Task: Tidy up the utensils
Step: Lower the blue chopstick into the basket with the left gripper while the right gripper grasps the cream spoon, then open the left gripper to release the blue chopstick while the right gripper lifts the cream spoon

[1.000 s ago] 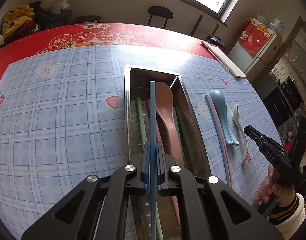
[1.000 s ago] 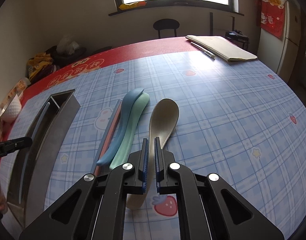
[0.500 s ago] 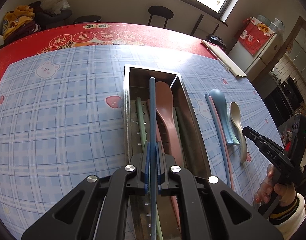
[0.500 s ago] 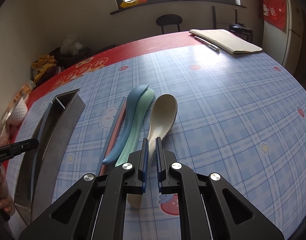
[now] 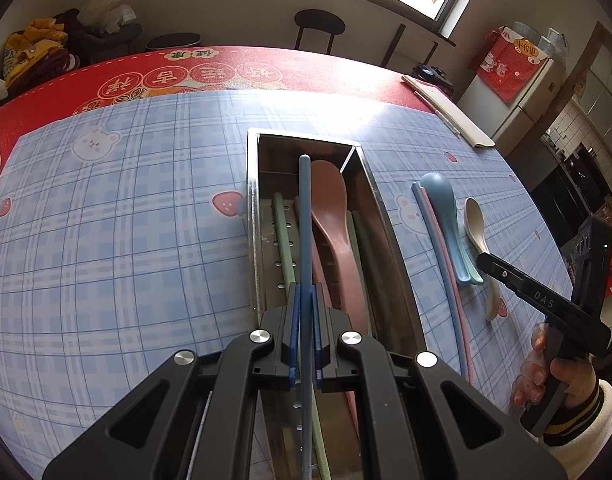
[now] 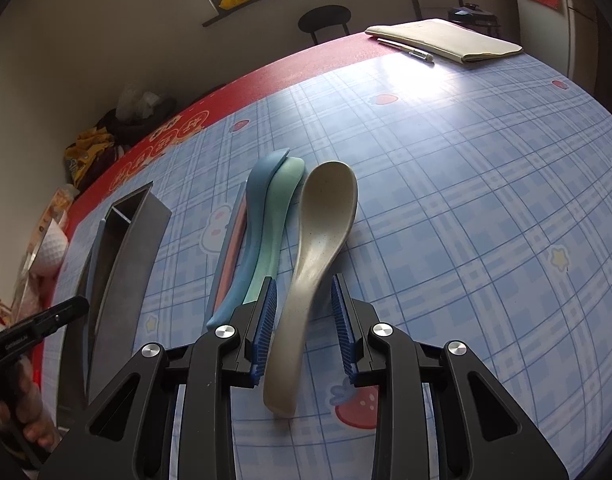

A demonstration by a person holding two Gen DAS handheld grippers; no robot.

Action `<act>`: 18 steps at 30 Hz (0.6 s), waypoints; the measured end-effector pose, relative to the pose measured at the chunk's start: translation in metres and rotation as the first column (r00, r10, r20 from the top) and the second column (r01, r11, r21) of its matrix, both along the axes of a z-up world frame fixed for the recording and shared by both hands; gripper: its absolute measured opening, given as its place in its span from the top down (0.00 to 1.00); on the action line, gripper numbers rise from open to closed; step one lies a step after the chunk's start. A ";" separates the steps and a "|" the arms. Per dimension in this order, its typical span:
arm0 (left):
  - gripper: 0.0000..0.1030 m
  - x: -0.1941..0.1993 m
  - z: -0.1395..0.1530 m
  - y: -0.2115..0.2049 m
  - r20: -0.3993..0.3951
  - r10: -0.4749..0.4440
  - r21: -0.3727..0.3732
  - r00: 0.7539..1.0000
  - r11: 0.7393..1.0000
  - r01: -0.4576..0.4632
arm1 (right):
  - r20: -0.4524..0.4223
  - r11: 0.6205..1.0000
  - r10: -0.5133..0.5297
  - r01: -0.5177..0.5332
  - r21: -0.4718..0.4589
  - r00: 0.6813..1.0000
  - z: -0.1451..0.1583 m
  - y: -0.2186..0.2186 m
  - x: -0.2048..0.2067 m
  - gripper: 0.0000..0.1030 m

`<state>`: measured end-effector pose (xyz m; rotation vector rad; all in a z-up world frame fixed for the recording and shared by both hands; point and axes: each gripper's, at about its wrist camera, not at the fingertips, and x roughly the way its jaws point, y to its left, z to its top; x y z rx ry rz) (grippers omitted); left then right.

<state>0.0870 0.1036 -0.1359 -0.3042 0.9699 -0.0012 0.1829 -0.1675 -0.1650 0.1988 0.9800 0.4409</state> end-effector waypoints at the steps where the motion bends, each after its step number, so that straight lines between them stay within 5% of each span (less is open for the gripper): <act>1: 0.94 0.000 0.000 0.000 -0.003 -0.001 0.002 1.000 1.000 0.001 | 0.000 1.000 0.000 0.000 -0.007 1.000 0.000 0.002 0.001 0.73; 6: 0.94 0.001 0.001 -0.001 -0.014 0.002 0.016 1.000 1.000 -0.001 | 0.005 0.999 0.000 0.000 -0.052 1.000 0.001 0.007 0.002 0.85; 14: 0.93 -0.002 0.007 0.004 -0.005 0.021 0.017 1.000 1.000 -0.021 | 0.011 0.999 -0.027 0.027 -0.018 1.000 0.003 -0.003 -0.004 0.87; 18: 0.76 -0.008 0.019 0.002 0.052 0.003 0.068 0.999 0.998 -0.006 | -0.002 0.998 -0.051 0.051 0.031 0.999 0.006 -0.011 -0.006 0.87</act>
